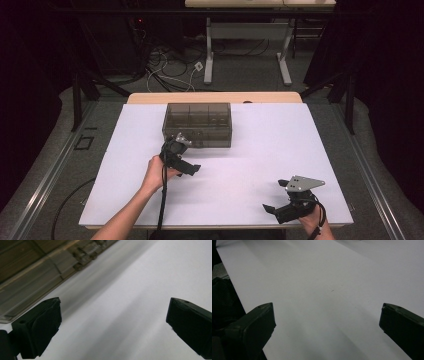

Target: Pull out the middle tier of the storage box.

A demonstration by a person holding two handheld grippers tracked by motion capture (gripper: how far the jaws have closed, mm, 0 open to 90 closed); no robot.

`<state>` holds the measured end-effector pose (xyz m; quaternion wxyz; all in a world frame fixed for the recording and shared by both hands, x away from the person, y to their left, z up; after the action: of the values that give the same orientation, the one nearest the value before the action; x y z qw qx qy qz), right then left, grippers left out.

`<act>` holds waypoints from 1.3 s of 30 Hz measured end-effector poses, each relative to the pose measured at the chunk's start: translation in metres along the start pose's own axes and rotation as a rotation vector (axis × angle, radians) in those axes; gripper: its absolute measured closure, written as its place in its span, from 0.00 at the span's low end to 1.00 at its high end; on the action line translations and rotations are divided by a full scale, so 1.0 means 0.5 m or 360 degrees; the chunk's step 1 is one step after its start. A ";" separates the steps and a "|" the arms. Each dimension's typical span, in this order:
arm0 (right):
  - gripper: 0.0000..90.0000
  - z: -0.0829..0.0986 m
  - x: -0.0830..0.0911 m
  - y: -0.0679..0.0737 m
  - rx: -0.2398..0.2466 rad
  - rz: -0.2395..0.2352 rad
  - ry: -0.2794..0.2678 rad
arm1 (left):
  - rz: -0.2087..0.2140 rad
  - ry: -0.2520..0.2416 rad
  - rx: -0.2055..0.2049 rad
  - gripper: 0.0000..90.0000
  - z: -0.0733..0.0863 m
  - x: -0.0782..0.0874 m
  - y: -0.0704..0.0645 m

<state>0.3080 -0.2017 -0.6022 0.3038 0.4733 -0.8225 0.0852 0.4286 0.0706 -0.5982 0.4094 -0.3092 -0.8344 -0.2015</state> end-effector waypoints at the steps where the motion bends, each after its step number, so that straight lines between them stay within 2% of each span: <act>1: 0.00 0.000 -0.002 0.000 0.0000 -0.0003 0.0003 | 0.0005 -0.0015 -0.0015 0.00 -0.003 0.001 -0.003; 9: 0.00 0.000 -0.003 0.001 -0.0008 0.0005 0.0005 | 0.0028 -0.0118 -0.0055 0.00 -0.009 0.009 -0.010; 11: 0.00 0.000 -0.003 0.001 -0.0001 0.0007 0.0008 | 0.0061 -0.0166 -0.0075 0.00 -0.010 0.016 -0.013; 13: 0.00 0.000 -0.005 0.000 0.0002 0.0010 0.0004 | 0.0054 -0.0211 -0.0082 0.00 -0.012 0.022 -0.009; 14: 0.00 0.000 -0.005 0.000 -0.0003 0.0012 0.0006 | 0.0073 -0.0231 -0.0074 0.00 -0.013 0.024 -0.011; 17: 0.00 0.004 -0.004 0.001 -0.0006 -0.0003 0.0032 | 0.0073 -0.0248 -0.0089 0.00 -0.014 0.028 -0.005; 18: 0.00 0.003 -0.005 0.000 -0.0006 0.0001 0.0016 | 0.0063 -0.0243 -0.0090 0.00 -0.014 0.028 -0.003; 19: 0.00 0.003 -0.005 0.000 -0.0008 0.0003 0.0019 | 0.0065 -0.0247 -0.0074 0.00 -0.015 0.028 -0.003; 21: 0.00 0.002 -0.004 0.000 -0.0006 0.0004 0.0016 | 0.0123 -0.0263 -0.0052 0.00 -0.018 0.031 -0.006; 24: 0.00 0.002 -0.004 0.001 -0.0010 -0.0002 0.0010 | 0.0128 -0.0314 -0.0060 0.01 -0.024 0.038 -0.003; 25: 0.00 0.002 -0.004 0.002 -0.0009 -0.0005 0.0008 | 0.0113 -0.0334 -0.0074 0.02 -0.026 0.041 -0.001; 26: 0.00 0.002 -0.005 0.001 -0.0008 -0.0005 0.0009 | 0.0086 -0.0336 -0.0058 0.04 -0.027 0.043 0.000; 27: 0.00 0.002 -0.005 0.001 -0.0004 -0.0006 0.0010 | 0.0058 -0.0353 -0.0086 0.07 -0.030 0.045 0.005; 29: 0.00 0.002 -0.006 0.002 -0.0005 -0.0015 0.0015 | 0.0035 -0.0393 -0.0080 0.17 -0.035 0.049 0.009; 31: 0.00 0.003 -0.006 0.003 -0.0010 -0.0016 0.0016 | -0.0009 -0.0417 -0.0094 0.19 -0.039 0.052 0.015; 34: 0.00 0.004 -0.006 0.002 -0.0012 -0.0008 0.0018 | -0.0036 -0.0483 -0.0102 0.25 -0.047 0.058 0.020; 37: 0.00 0.002 -0.006 0.001 -0.0004 -0.0011 0.0017 | -0.0056 -0.0538 -0.0087 0.29 -0.053 0.062 0.027; 39: 0.00 0.005 -0.006 0.001 -0.0010 -0.0008 0.0039 | -0.0093 -0.0581 -0.0086 0.31 -0.056 0.065 0.035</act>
<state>0.3077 -0.2005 -0.6058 0.3154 0.4732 -0.8178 0.0876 0.4407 0.0783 -0.5540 0.2367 -0.3270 -0.8978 -0.1761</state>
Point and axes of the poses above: each handheld gripper's, and its own axes: x roughly backward along the jaws, z roughly out of its underside, y roughly to its left, the point moved 10 cm from there along -x, roughly forward along the jaws, and after that the axes turned 9 degrees about -z, right-handed, at the moved point
